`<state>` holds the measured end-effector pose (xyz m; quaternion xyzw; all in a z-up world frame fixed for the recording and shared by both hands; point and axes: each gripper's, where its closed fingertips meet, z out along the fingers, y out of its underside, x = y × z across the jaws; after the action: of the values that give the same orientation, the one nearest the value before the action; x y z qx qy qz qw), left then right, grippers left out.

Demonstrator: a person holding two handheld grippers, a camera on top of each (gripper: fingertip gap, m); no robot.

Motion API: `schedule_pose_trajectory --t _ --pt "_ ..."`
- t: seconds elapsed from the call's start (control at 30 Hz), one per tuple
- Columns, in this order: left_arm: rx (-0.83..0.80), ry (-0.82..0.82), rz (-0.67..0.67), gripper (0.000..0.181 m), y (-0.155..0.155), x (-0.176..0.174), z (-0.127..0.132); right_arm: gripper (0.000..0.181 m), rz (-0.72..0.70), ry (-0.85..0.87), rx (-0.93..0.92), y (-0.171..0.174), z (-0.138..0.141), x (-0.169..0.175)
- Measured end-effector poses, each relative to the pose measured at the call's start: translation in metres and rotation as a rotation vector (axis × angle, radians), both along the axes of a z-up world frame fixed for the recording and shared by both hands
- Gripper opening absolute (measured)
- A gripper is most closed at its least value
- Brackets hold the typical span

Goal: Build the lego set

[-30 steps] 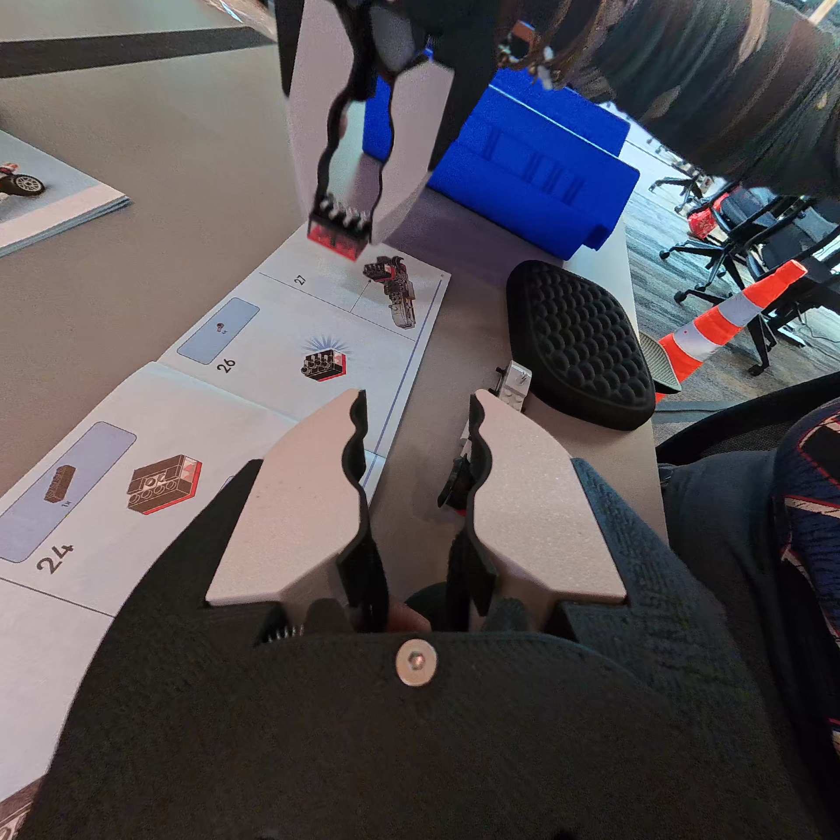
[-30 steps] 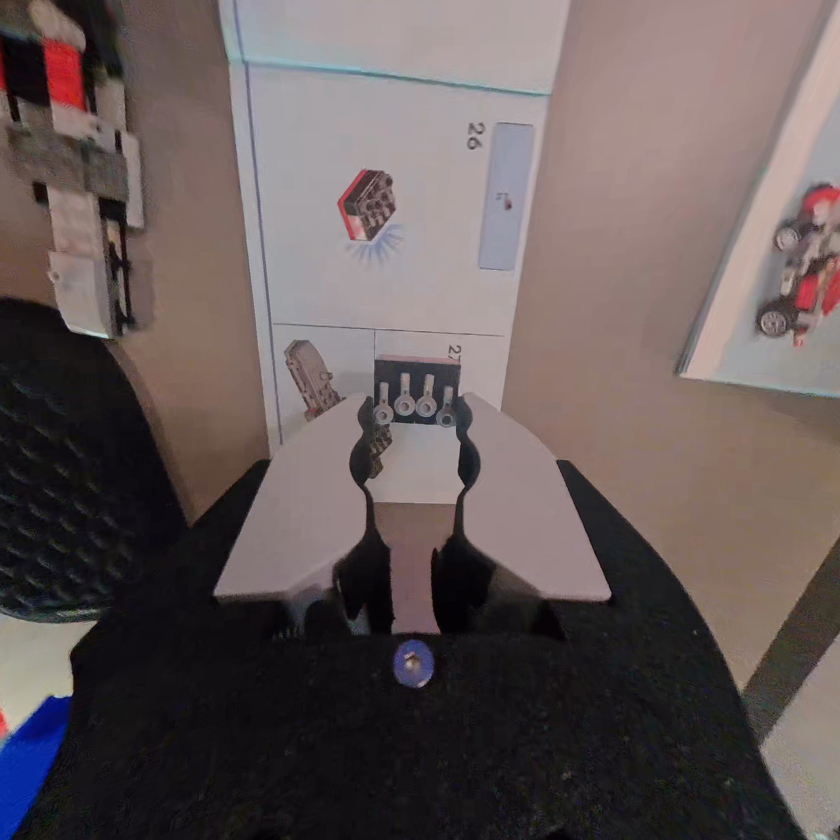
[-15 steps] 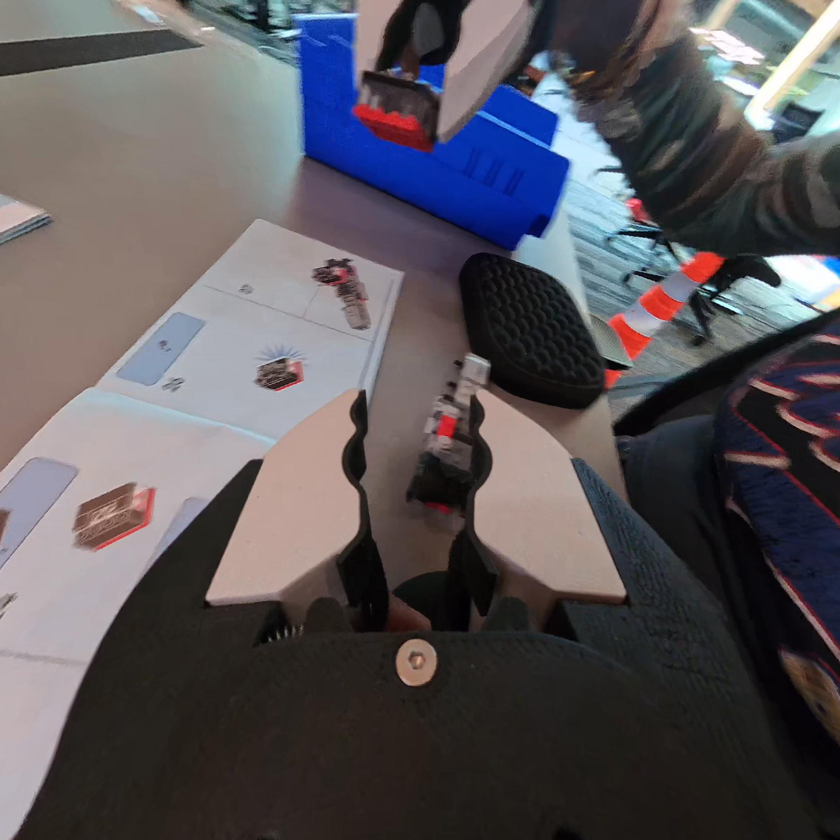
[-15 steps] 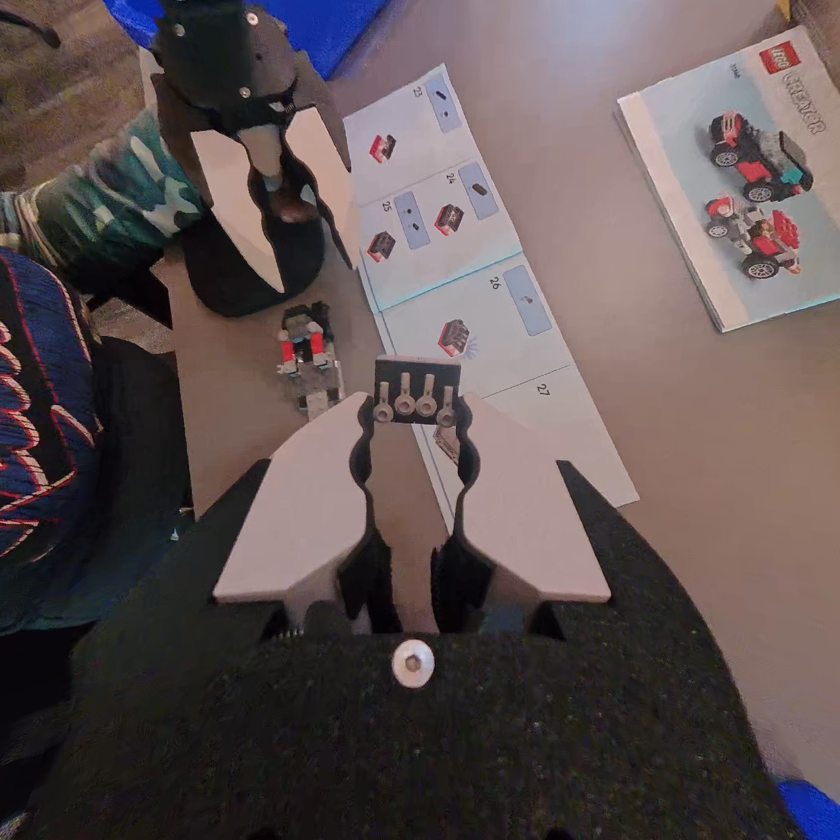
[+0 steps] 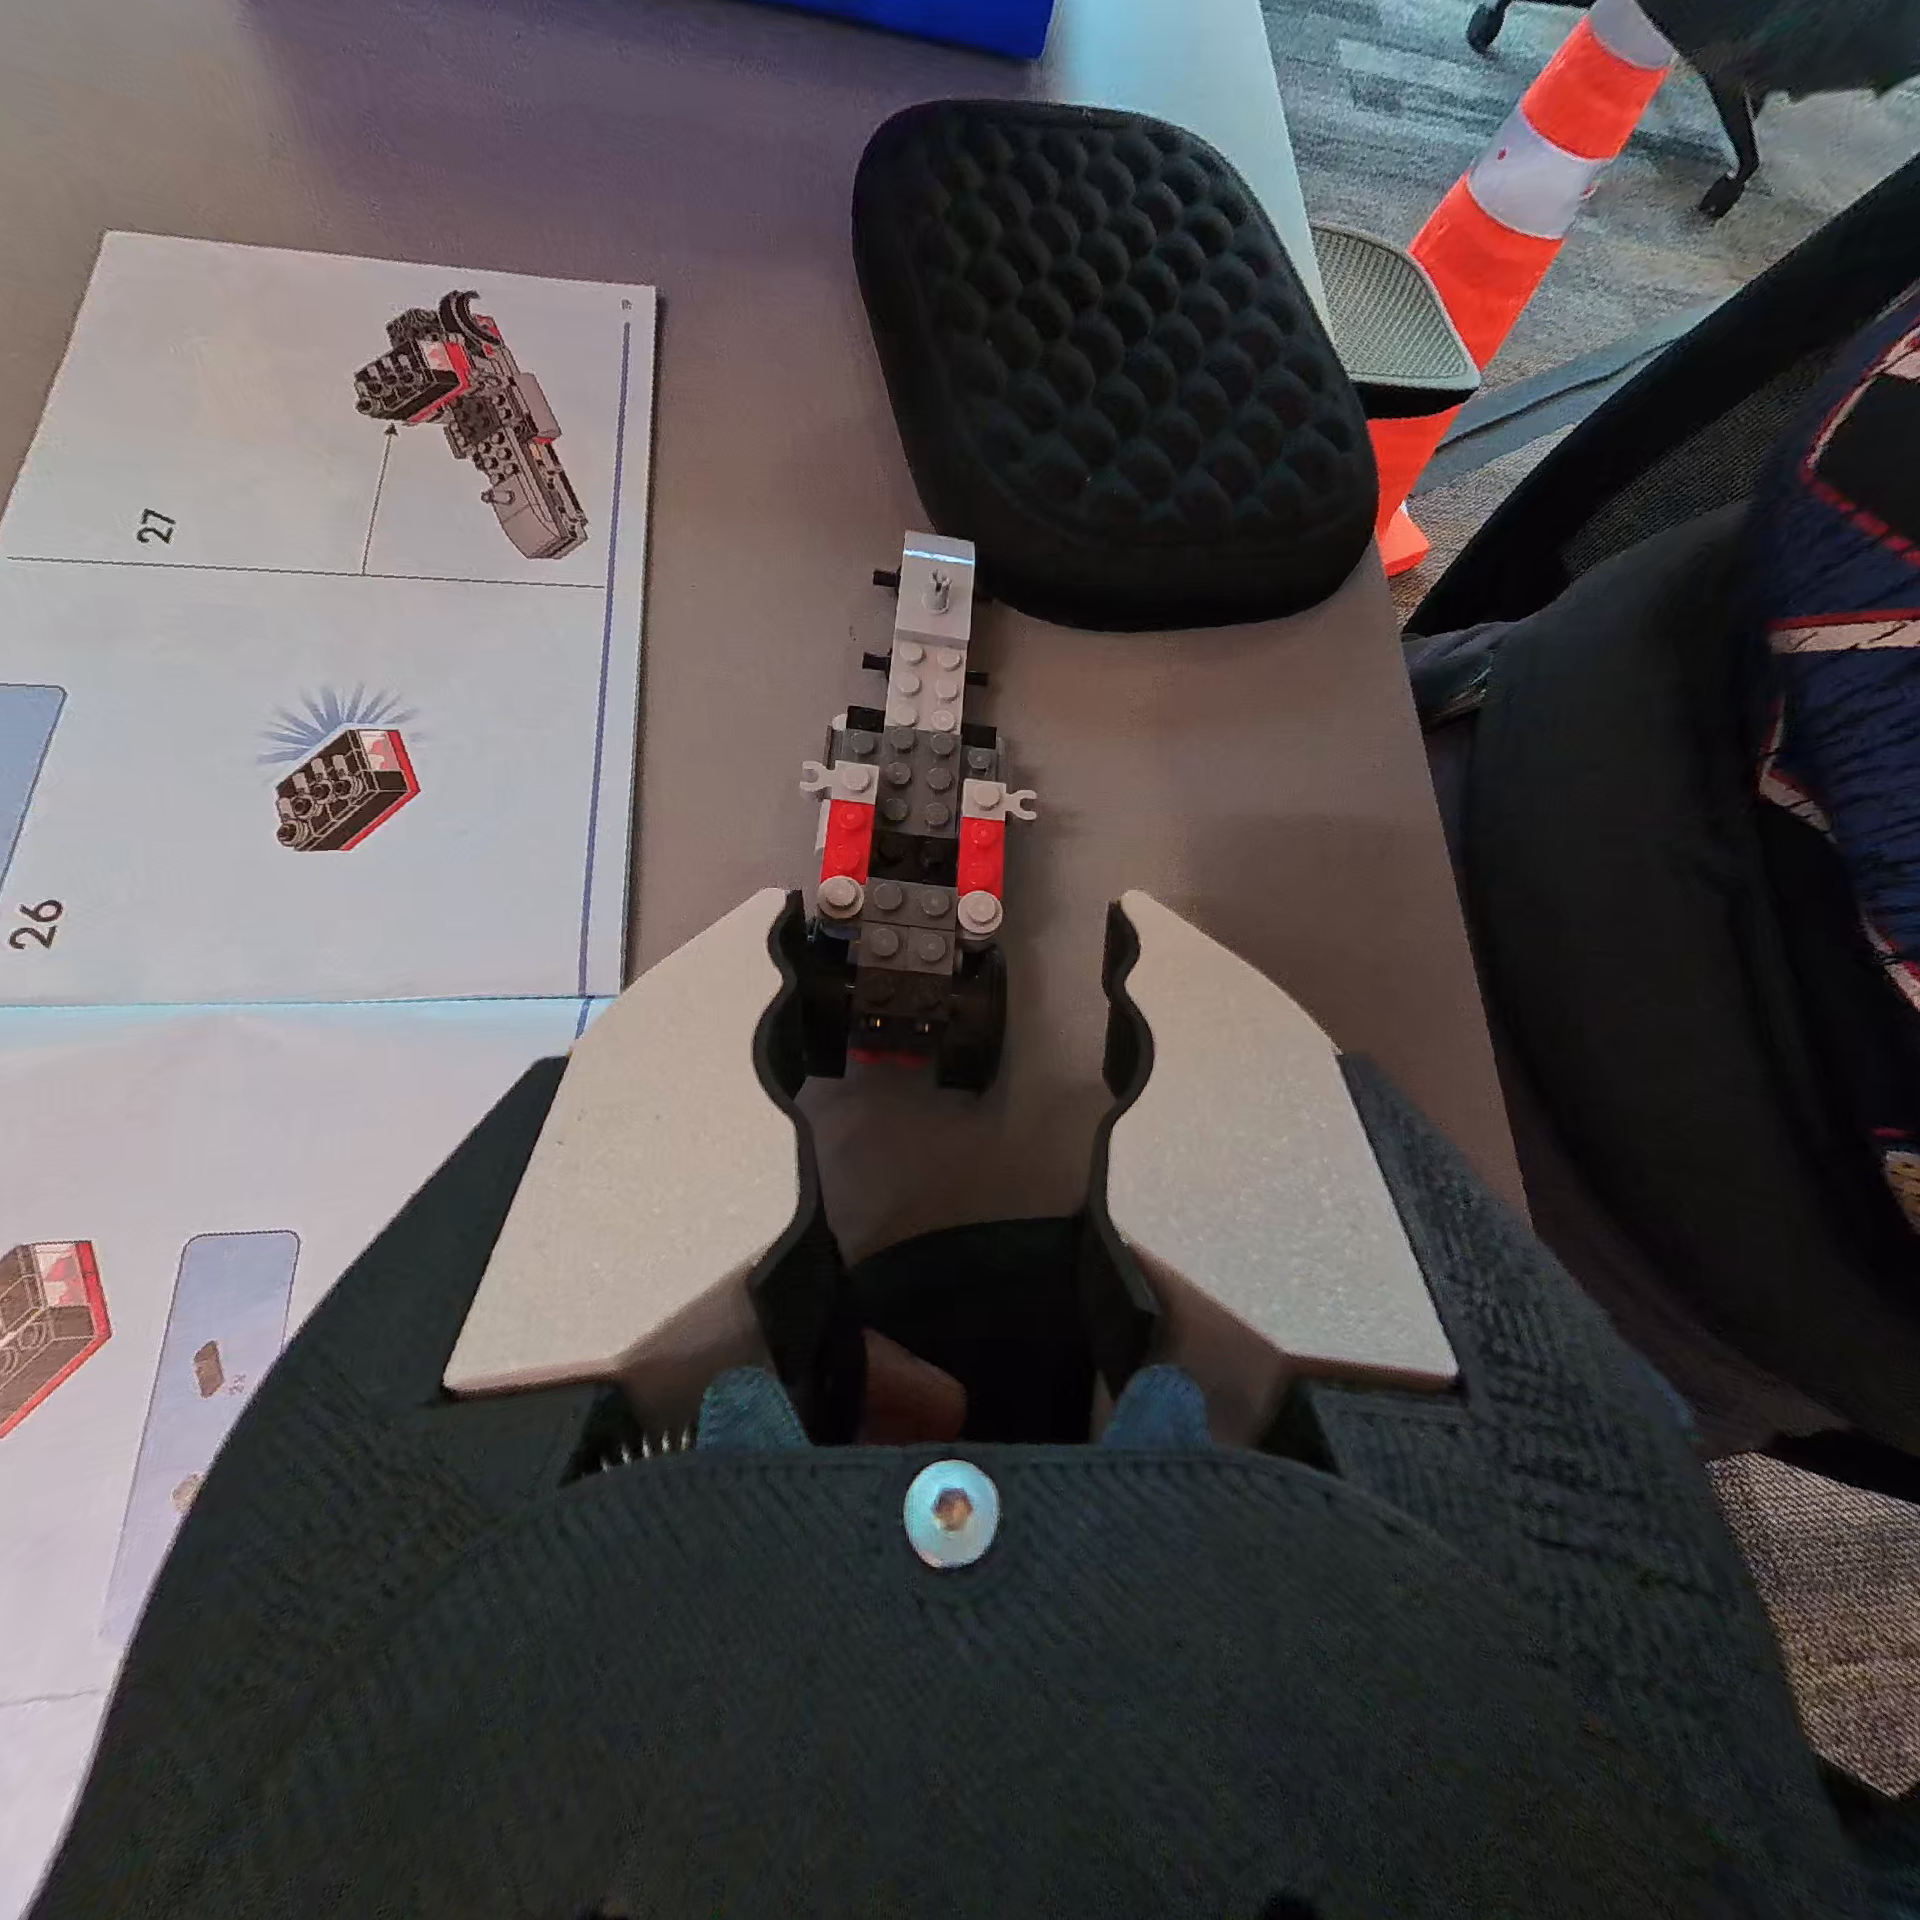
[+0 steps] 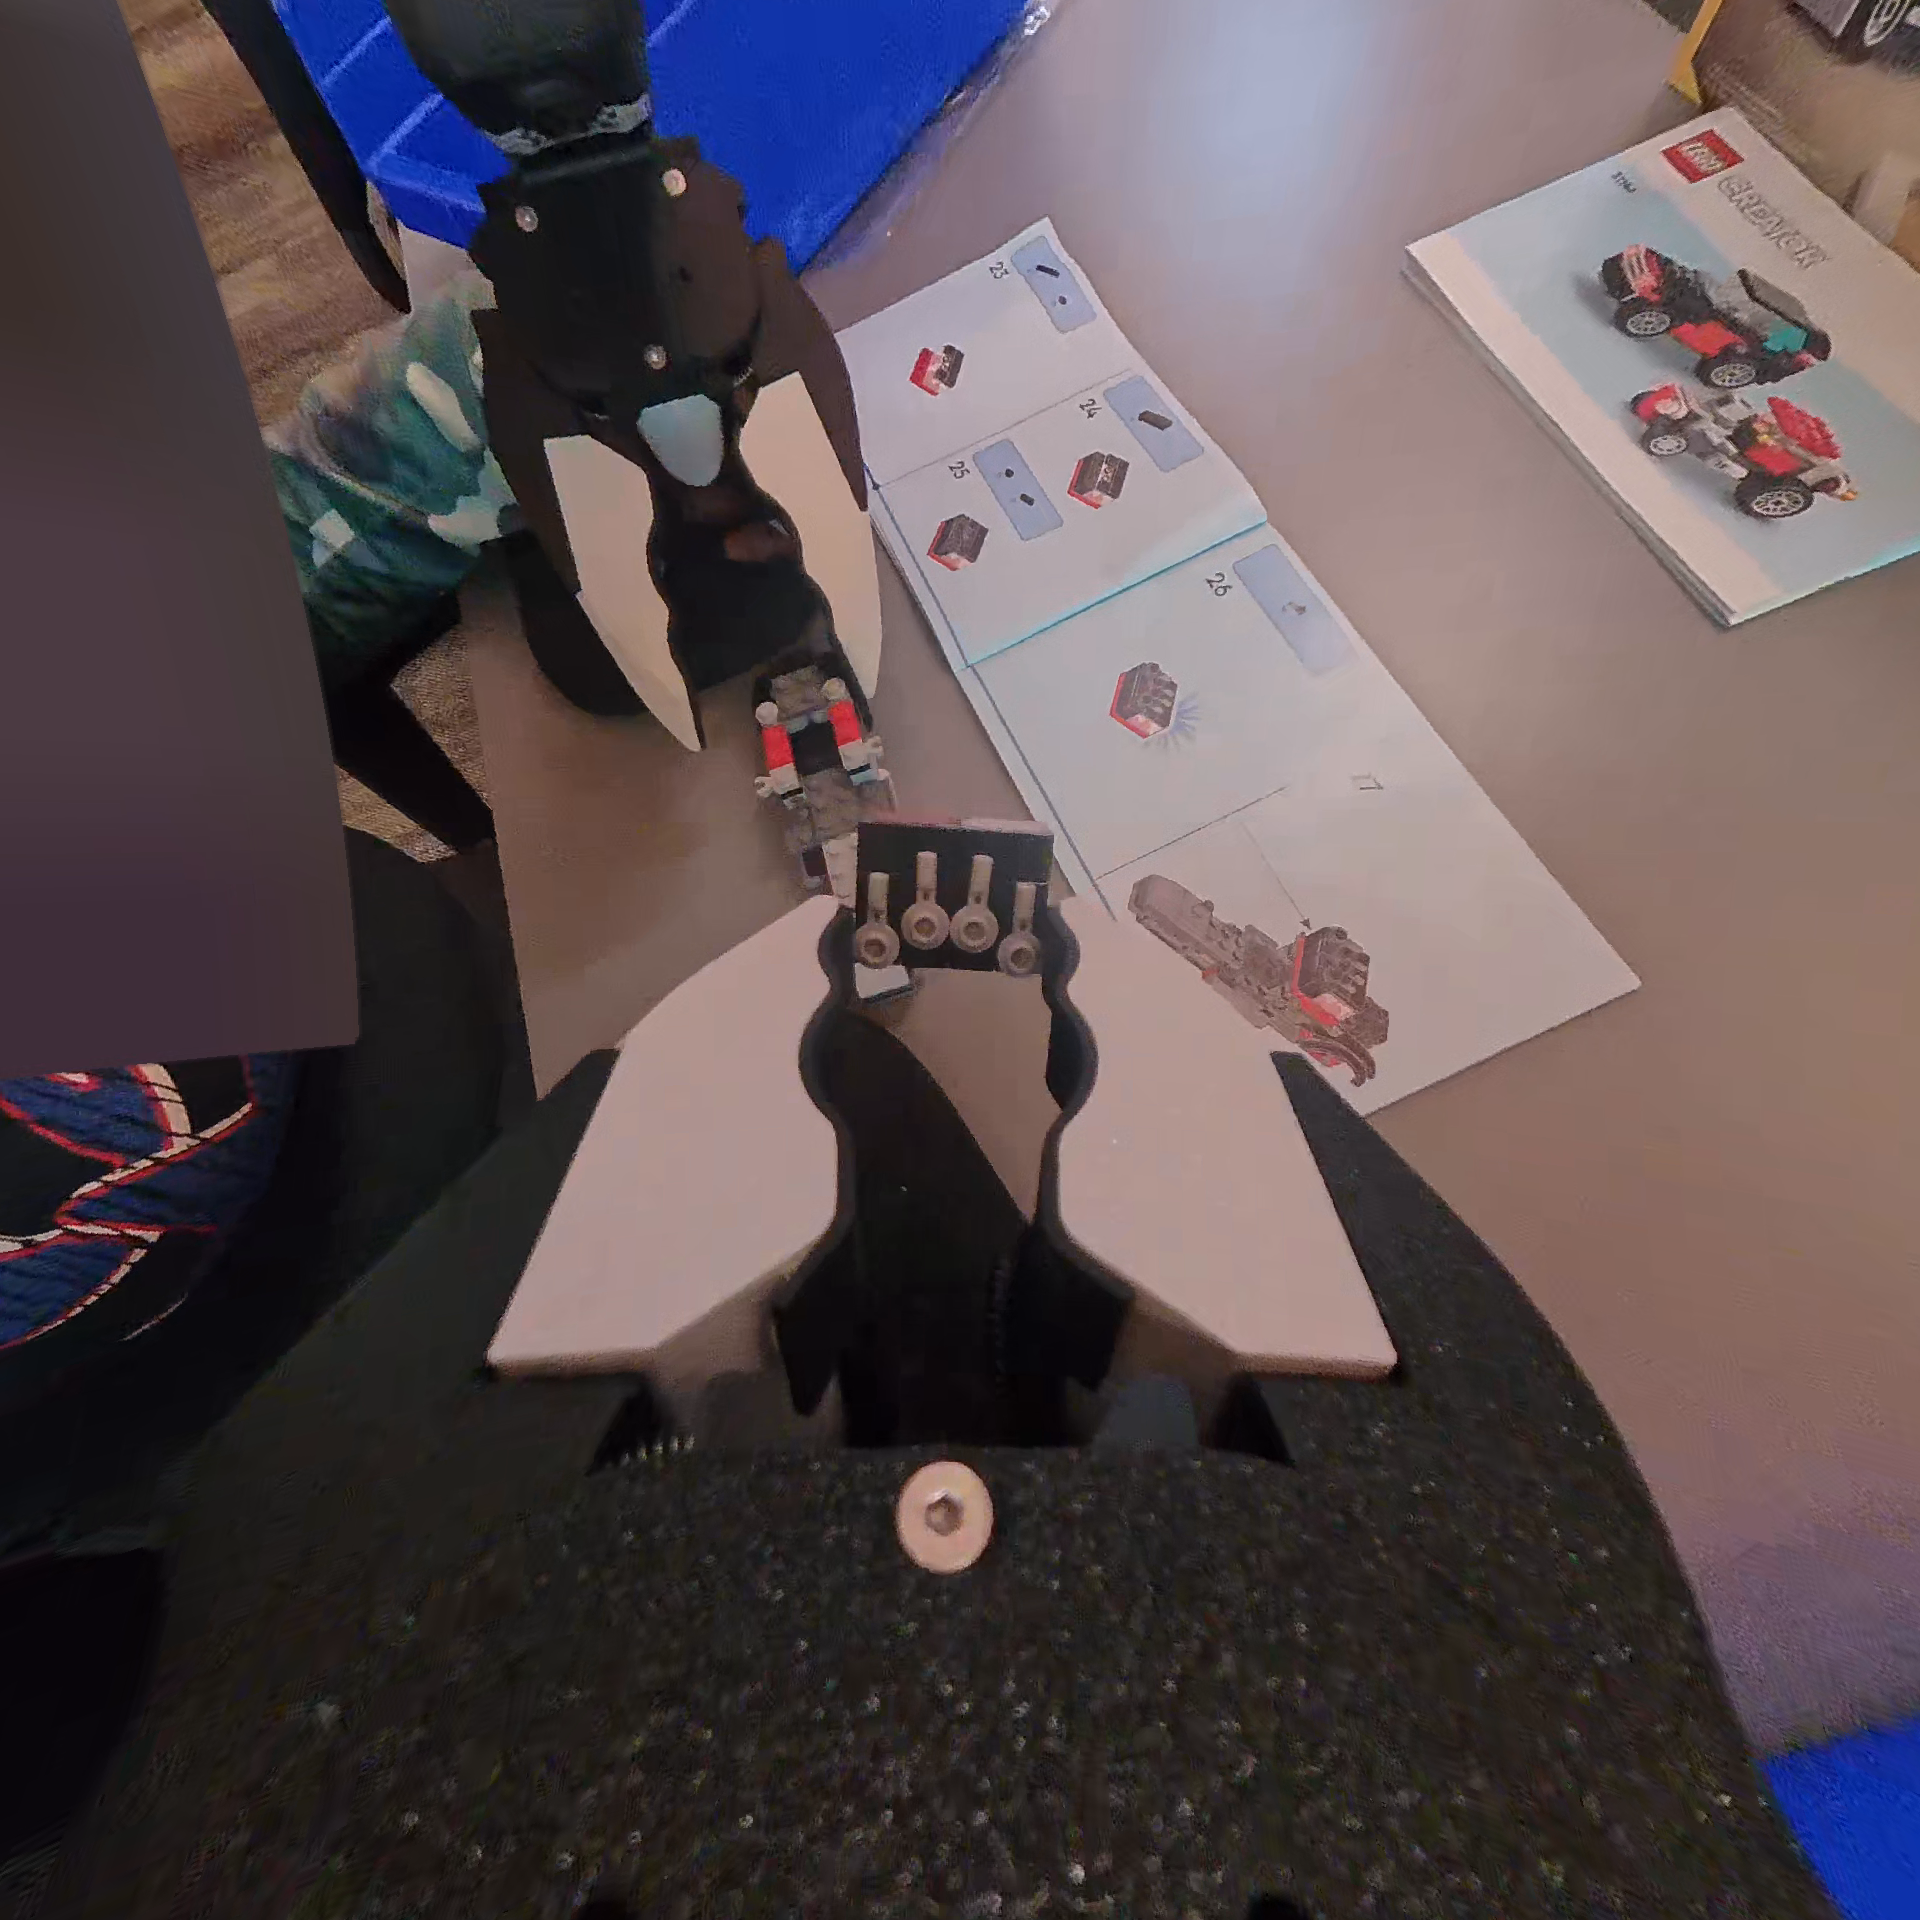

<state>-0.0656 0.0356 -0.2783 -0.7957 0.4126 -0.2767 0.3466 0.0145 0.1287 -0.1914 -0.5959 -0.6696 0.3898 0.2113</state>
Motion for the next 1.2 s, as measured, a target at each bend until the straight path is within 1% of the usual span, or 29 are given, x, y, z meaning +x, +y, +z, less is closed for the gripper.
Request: schedule_pose_trajectory --t 0.17,0.37,0.47,0.57,0.63,0.73,0.83,1.0,1.2 --pt "-0.006 0.012 0.010 0.052 0.001 -0.001 -0.003 0.035 -0.008 -0.033 0.054 -0.011 -0.012 -0.002" --pt "0.013 0.032 0.016 0.050 0.002 -0.002 -0.004 0.035 0.107 -0.189 0.132 -0.045 -0.047 -0.026" --pt "0.018 0.036 0.016 0.050 0.002 -0.002 -0.004 0.035 0.162 -0.269 0.222 -0.052 -0.055 -0.037" --pt "0.019 0.039 0.020 0.050 0.002 -0.003 -0.005 0.035 0.185 -0.313 0.296 -0.054 -0.054 -0.036" --pt "0.020 0.039 0.019 0.050 0.002 -0.003 -0.005 0.035 0.177 -0.310 0.295 -0.055 -0.054 -0.030" --pt "0.013 0.034 0.023 0.048 0.002 -0.003 -0.004 0.035 0.199 -0.260 0.292 -0.061 -0.056 -0.018" --pt "0.003 0.027 0.022 0.044 0.002 -0.003 -0.004 0.035 0.184 -0.261 0.296 -0.057 -0.060 -0.007" --pt "-0.006 0.035 0.025 0.037 0.002 -0.003 -0.006 0.035 0.153 -0.209 0.269 -0.051 -0.055 -0.004" --pt "-0.014 0.045 0.026 0.038 0.002 -0.004 -0.007 0.035 0.147 -0.227 0.248 -0.044 -0.066 0.000"
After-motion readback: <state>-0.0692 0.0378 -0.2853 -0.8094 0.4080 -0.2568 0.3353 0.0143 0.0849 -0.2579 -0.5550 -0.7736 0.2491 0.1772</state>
